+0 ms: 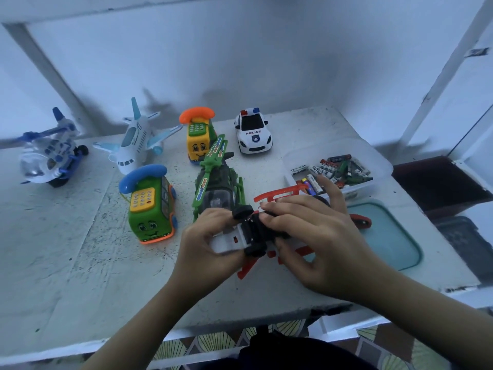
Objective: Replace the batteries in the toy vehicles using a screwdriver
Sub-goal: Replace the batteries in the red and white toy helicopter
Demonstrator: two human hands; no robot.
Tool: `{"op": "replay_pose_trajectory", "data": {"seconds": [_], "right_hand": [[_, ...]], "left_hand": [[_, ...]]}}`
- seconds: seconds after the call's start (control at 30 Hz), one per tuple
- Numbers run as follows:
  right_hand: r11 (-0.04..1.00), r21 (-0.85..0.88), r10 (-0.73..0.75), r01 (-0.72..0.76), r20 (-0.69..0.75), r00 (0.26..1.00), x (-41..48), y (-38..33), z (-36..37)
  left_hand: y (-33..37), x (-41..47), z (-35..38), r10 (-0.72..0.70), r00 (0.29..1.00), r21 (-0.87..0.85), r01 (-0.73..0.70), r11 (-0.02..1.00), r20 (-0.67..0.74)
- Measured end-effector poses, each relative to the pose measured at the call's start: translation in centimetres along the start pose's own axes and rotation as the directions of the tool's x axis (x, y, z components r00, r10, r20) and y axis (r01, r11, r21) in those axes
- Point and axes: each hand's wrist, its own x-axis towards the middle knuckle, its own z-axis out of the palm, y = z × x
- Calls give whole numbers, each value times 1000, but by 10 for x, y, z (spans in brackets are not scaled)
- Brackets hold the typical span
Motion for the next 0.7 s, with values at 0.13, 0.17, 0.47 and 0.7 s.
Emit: {"op": "replay_pose_trajectory", "data": {"seconds": [0.13, 0.17, 0.47, 0.7], "right_hand": [[999, -51, 8, -3, 110, 994, 4, -3, -6], [999, -36, 22, -17, 153, 988, 6, -2, -8], [914, -121, 359, -388, -206, 910, 3, 39, -33], [721, -570, 576, -392, 181, 797, -27, 61, -23]], "left_hand": [[-1, 2, -2, -24, 1000, -50, 25, 998, 6], [-1, 2, -2, -41, 999, -58, 41, 997, 3], [-5, -4, -12, -69, 997, -97, 72, 993, 42], [-6, -8, -26, -98, 993, -129, 106, 986, 63]]}}
